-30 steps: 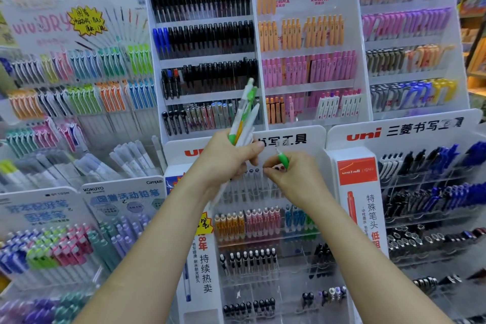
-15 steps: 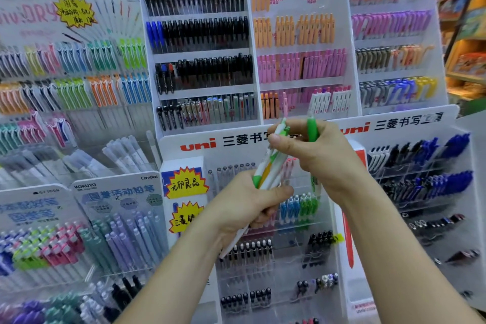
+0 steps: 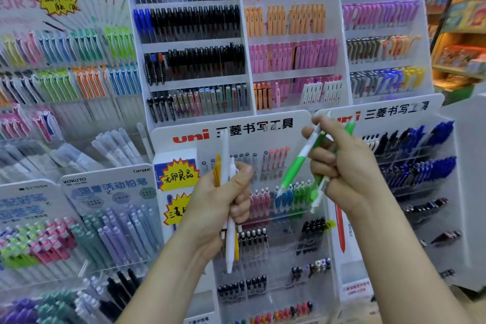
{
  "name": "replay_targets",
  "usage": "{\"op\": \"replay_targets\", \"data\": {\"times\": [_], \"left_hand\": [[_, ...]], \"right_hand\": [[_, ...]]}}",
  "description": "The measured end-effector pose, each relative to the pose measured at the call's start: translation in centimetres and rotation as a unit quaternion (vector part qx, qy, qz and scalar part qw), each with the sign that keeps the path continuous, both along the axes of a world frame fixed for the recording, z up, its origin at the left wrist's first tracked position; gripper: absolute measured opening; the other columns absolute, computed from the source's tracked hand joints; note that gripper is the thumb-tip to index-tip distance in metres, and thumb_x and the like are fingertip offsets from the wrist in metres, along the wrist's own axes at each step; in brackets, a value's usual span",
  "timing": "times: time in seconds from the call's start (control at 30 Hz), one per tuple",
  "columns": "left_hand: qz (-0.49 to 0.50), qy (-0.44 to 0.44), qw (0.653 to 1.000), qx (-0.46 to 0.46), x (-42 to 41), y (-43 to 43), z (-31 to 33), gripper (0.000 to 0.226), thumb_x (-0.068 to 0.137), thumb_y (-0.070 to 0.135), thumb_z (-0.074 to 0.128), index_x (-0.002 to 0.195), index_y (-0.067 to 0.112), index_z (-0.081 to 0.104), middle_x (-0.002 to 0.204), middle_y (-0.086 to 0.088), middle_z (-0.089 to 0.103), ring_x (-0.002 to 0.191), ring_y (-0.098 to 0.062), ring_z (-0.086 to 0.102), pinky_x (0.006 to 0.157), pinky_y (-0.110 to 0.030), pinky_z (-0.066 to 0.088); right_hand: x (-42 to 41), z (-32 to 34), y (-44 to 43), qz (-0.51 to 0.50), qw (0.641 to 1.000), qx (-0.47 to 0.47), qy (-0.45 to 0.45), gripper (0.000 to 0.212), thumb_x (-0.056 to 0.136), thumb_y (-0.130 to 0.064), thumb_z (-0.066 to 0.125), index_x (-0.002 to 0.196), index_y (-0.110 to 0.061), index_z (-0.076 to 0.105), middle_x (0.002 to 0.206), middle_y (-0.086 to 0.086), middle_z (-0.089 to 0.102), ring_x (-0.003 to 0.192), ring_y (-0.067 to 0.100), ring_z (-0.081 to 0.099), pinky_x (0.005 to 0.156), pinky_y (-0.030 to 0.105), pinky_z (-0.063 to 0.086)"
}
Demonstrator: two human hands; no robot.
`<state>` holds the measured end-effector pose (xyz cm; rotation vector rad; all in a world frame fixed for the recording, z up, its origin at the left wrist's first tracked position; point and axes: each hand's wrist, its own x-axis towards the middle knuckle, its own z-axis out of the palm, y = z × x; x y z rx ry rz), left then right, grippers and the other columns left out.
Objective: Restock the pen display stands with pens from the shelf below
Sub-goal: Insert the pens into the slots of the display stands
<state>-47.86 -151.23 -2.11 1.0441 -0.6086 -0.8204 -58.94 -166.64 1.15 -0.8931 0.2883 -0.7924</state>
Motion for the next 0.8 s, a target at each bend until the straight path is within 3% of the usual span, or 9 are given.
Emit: {"op": "replay_targets", "data": {"times": [0.17, 0.3, 0.4, 0.57, 0.7, 0.8], "left_hand": [[0.054, -0.109, 0.991, 0.051, -1.9, -0.3, 0.8, 0.034, 0.068, 0.033, 0.073, 0.071, 0.009, 0.049, 0.045, -0.002, 0.036, 0.034, -0.014, 0.029, 0.036, -0.019, 0.027], [0.104, -0.25, 0.955, 0.124, -2.6, -0.5, 0.5, 0.023, 0.072, 0.024, 0.081, 0.072, 0.01, 0.063, 0.05, 0.005, 0.054, 0.04, -0.005, 0.047, 0.041, -0.016, 0.04], [0.143, -0.298, 0.931, 0.156, -2.5, -0.3, 0.0, 0.018, 0.071, 0.022, 0.084, 0.077, 0.017, 0.067, 0.064, 0.0, 0.066, 0.048, -0.002, 0.056, 0.046, -0.013, 0.044], [0.122, -0.316, 0.923, 0.184, -2.1, 0.5, -1.1, 0.016, 0.07, 0.021, 0.084, 0.074, 0.016, 0.069, 0.066, -0.004, 0.068, 0.053, -0.008, 0.059, 0.053, -0.022, 0.052], [0.044, -0.255, 0.942, 0.213, -2.1, 1.2, -2.4, 0.016, 0.07, 0.016, 0.085, 0.078, 0.015, 0.071, 0.064, -0.004, 0.067, 0.057, -0.013, 0.061, 0.055, -0.025, 0.052], [0.026, -0.217, 0.953, 0.209, -2.5, 1.7, -3.4, 0.011, 0.074, 0.013, 0.081, 0.077, 0.014, 0.07, 0.058, 0.005, 0.059, 0.048, -0.008, 0.051, 0.047, -0.019, 0.041]], "right_hand": [[-0.1, -1.3, 1.5, 0.022, 0.999, -0.029, 0.03, 0.006, 0.086, -0.018, 0.061, 0.086, -0.014, 0.056, 0.07, 0.0, 0.065, 0.036, 0.001, 0.029, 0.031, 0.011, 0.019], [-0.4, -1.7, 2.2, 0.029, 0.998, -0.054, 0.031, 0.008, 0.08, -0.018, 0.063, 0.082, -0.016, 0.056, 0.07, -0.001, 0.064, 0.037, 0.001, 0.028, 0.032, 0.011, 0.019], [-0.6, -2.1, 2.3, 0.029, 0.998, -0.047, 0.034, 0.008, 0.079, -0.018, 0.063, 0.08, -0.016, 0.055, 0.07, -0.001, 0.064, 0.037, 0.001, 0.028, 0.032, 0.011, 0.018], [-1.0, -3.4, 2.6, 0.046, 0.998, -0.003, 0.04, 0.003, 0.084, -0.018, 0.061, 0.084, -0.016, 0.059, 0.072, 0.001, 0.062, 0.037, 0.002, 0.029, 0.032, 0.011, 0.019], [-1.4, -4.6, 3.1, 0.065, 0.997, 0.013, 0.05, 0.017, 0.083, -0.022, 0.059, 0.093, -0.01, 0.066, 0.074, 0.004, 0.064, 0.039, 0.003, 0.031, 0.032, 0.012, 0.019], [-2.2, -5.9, 3.3, 0.072, 0.995, 0.062, 0.034, 0.032, 0.089, -0.031, 0.051, 0.097, -0.007, 0.07, 0.084, 0.008, 0.068, 0.047, 0.007, 0.04, 0.038, 0.015, 0.029]]}}
